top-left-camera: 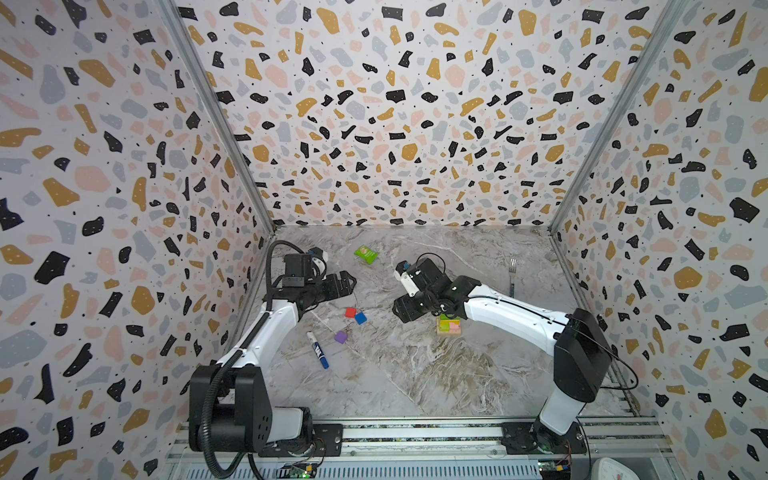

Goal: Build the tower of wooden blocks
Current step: 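Move the open right gripper over the blue cube beside the red cube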

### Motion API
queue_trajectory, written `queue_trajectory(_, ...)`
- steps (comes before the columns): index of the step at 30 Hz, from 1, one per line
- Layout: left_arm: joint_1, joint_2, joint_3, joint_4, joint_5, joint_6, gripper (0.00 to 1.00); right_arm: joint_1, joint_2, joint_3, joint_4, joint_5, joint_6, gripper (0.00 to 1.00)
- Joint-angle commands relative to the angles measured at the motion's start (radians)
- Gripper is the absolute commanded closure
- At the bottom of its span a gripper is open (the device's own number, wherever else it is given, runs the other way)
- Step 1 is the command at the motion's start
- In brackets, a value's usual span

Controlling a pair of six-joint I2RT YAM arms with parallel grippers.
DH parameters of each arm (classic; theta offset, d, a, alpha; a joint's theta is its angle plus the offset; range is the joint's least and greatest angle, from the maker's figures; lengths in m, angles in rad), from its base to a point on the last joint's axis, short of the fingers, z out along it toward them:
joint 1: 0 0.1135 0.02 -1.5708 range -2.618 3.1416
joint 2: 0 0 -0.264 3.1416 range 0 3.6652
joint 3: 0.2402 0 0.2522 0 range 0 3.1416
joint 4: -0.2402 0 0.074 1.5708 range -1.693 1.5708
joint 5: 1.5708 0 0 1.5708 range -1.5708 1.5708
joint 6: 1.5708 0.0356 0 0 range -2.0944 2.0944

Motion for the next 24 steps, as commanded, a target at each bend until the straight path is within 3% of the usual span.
queue_trajectory(1,0.018,-0.023,-0.015,0.033,-0.019,-0.01,0.01,0.031,0.029,0.052,0.05,-0.007,-0.025,0.3)
queue_trajectory(24,0.05,-0.032,-0.028,0.054,0.006,-0.031,0.01,0.14,0.396,0.259,0.201,0.156,-0.058,0.39)
